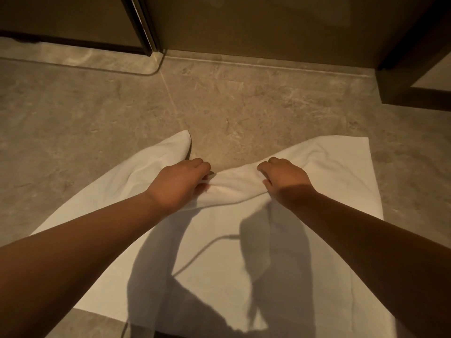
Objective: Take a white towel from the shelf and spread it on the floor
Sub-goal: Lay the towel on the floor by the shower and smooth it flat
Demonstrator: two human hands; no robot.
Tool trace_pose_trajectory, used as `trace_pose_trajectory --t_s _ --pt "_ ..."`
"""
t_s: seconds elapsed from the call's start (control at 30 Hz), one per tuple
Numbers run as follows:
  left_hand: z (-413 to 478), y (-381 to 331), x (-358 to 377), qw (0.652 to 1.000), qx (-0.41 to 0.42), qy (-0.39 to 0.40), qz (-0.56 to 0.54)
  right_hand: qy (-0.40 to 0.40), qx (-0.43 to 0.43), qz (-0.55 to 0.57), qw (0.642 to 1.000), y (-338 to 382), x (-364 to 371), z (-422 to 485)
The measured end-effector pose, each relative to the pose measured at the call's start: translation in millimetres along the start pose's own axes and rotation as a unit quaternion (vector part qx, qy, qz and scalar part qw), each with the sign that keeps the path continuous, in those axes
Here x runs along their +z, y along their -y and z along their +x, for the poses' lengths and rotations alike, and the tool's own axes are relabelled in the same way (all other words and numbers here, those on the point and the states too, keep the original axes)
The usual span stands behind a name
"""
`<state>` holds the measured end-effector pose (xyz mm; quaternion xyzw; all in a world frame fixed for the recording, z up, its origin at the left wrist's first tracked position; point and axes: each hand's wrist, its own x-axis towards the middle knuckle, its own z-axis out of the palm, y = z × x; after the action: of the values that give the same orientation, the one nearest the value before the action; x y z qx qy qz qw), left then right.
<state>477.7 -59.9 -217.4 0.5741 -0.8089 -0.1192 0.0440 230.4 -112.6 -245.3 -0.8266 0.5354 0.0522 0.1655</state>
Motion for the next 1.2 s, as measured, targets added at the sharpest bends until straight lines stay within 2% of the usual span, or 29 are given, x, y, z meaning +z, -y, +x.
trace_pose_trajectory --t_s 0.33,0.53,0.77,0.97,1.03,1.13,1.2 --pt "-1.0 -1.2 -5.4 0.997 0.06 -0.035 0.035 0.05 0.008 -0.054 0.997 11.3 4.0 1.1" --pt "-0.2 0.6 -11.8 0.998 0.034 -0.051 0.019 0.006 0.016 -0.042 0.999 10.3 1.7 -2.7" --pt "6.5 3.6 -24.5 0.997 0.042 -0.061 0.021 -0.035 0.021 -0.034 0.999 6.8 -1.6 -2.8" --pt "20.2 21.3 -31.2 0.995 -0.029 -0.094 0.03 -0.151 0.051 0.055 0.986 -3.8 -4.0 -4.2" --pt "27.0 25.7 -26.6 0.994 -0.056 -0.079 0.056 -0.135 0.05 0.016 0.989 -8.2 2.7 -6.5" --pt "37.3 25.8 -18.6 0.99 -0.071 -0.06 0.102 -0.072 0.044 -0.048 0.995 -15.0 16.6 -8.9" --pt "41.8 17.4 -12.4 0.99 -0.027 -0.07 0.12 -0.039 0.049 -0.05 0.997 -18.8 25.3 -9.7"
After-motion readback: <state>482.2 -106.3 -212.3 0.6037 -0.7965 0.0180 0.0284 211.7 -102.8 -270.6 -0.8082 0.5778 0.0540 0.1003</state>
